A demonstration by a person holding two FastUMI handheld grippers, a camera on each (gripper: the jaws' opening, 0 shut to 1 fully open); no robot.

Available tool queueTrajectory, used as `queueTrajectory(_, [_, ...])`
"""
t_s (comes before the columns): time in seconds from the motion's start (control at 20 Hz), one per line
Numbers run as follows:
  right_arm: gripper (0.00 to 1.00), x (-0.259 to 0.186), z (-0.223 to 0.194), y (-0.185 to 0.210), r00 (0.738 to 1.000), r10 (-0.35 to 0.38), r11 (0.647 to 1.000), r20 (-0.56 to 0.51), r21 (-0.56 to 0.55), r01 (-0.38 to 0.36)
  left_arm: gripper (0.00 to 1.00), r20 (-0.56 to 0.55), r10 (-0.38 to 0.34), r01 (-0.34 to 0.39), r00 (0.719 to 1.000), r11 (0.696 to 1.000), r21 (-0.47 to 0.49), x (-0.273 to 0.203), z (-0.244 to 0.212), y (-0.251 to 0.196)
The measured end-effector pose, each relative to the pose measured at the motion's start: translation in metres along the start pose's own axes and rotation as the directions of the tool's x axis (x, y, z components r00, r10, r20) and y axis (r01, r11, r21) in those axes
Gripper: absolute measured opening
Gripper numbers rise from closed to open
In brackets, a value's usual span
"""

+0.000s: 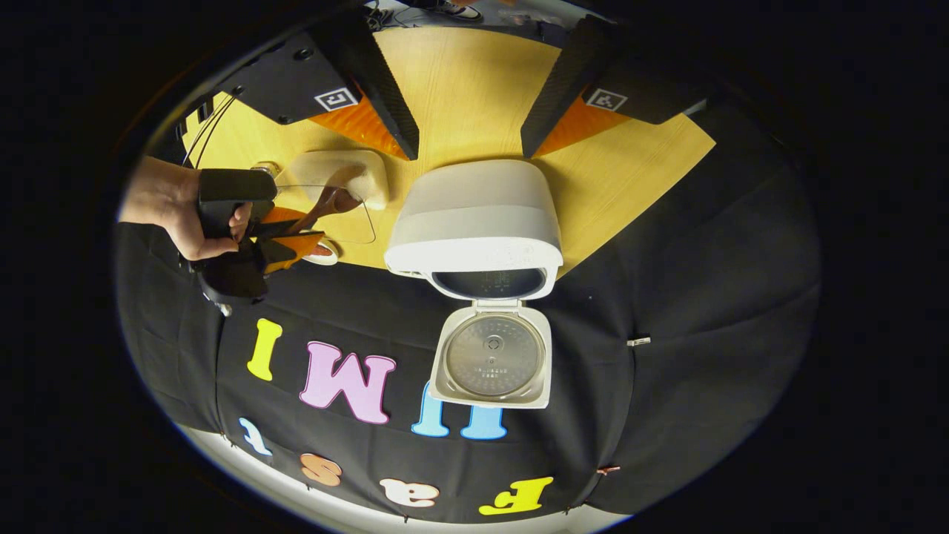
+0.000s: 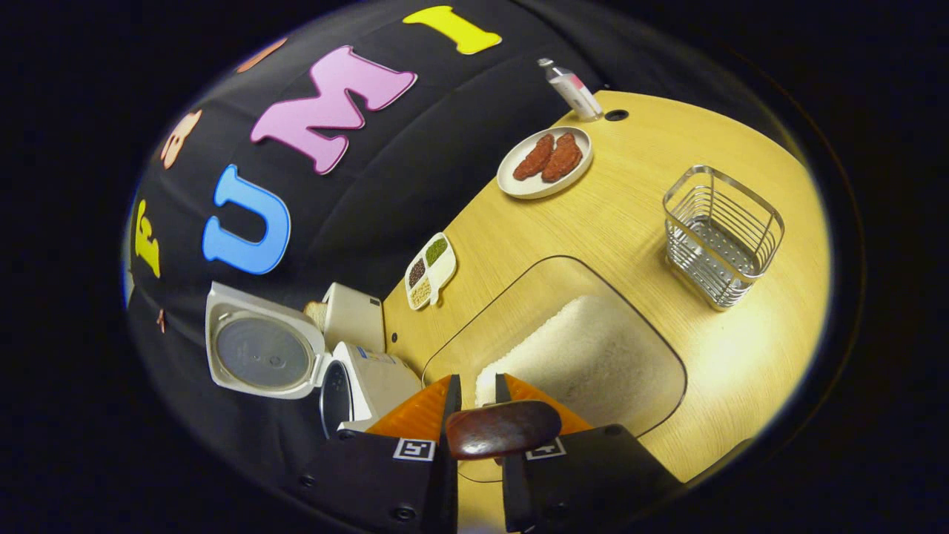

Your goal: Close the left gripper, press the button to open the rice cooker; take a wooden spoon from the chopstick holder with the right hand, scoop a spoonful of rice and pour it into the rice cooker, then put the wooden spoon back into the chopstick holder.

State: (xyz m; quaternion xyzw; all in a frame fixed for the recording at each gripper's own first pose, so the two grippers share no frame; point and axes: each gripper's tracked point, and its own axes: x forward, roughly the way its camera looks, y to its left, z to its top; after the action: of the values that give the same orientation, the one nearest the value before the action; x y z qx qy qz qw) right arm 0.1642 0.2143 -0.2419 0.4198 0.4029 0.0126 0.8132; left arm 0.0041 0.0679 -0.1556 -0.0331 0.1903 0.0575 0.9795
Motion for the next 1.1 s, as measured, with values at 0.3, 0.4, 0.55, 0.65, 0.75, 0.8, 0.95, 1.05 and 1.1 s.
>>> queueTrajectory(0.3, [0.24, -0.018, 0.039, 0.007, 0.999, 0.029, 0.995, 0.043, 0.093, -0.033, 0.95, 0.015, -0.018, 0.018, 1.0, 0.999, 0.027, 0.004, 0.011, -0.005])
queueTrajectory(0.4, [0.24, -0.026, 0.053, 0.017, 0.996, 0.055, 0.993, 0.065, 0.096, -0.061, 0.96, 0.017, -0.028, 0.027, 0.999, 0.999, 0.021, 0.004, 0.015, -0.009])
queueTrajectory(0.55, [0.24, -0.038, 0.069, 0.033, 0.993, 0.081, 0.989, 0.083, 0.119, -0.091, 0.96, 0.034, -0.034, 0.033, 0.999, 0.999, 0.027, 0.003, 0.024, -0.013])
queueTrajectory(0.65, [0.24, -0.043, 0.078, 0.043, 0.991, 0.094, 0.979, 0.094, 0.169, -0.109, 0.96, 0.032, -0.025, 0.024, 0.999, 0.999, 0.035, 0.005, 0.023, -0.013])
queueTrajectory(0.75, [0.24, -0.048, 0.083, 0.056, 0.989, 0.113, 0.968, 0.091, 0.215, -0.131, 0.96, 0.032, -0.022, 0.022, 0.999, 1.0, 0.019, 0.004, 0.023, -0.013])
queueTrajectory(0.8, [0.24, -0.05, 0.085, 0.065, 0.988, 0.129, 0.962, 0.086, 0.231, -0.146, 0.96, 0.033, -0.022, 0.022, 0.999, 1.0, 0.008, 0.003, 0.022, -0.014])
queueTrajectory(0.95, [0.23, -0.056, 0.089, 0.098, 0.98, 0.181, 0.948, 0.083, 0.251, -0.196, 0.96, 0.029, -0.021, 0.021, 0.999, 1.0, -0.007, 0.001, 0.019, -0.015])
queueTrajectory(1.05, [0.23, -0.059, 0.092, 0.125, 0.971, 0.224, 0.937, 0.083, 0.256, -0.238, 0.96, 0.033, -0.019, 0.02, 0.999, 1.0, -0.011, -0.002, 0.02, -0.015])
queueTrajectory(1.1, [0.23, -0.06, 0.092, 0.14, 0.966, 0.248, 0.932, 0.077, 0.253, -0.26, 0.96, 0.036, -0.018, 0.018, 0.999, 1.0, -0.014, -0.003, 0.02, -0.013])
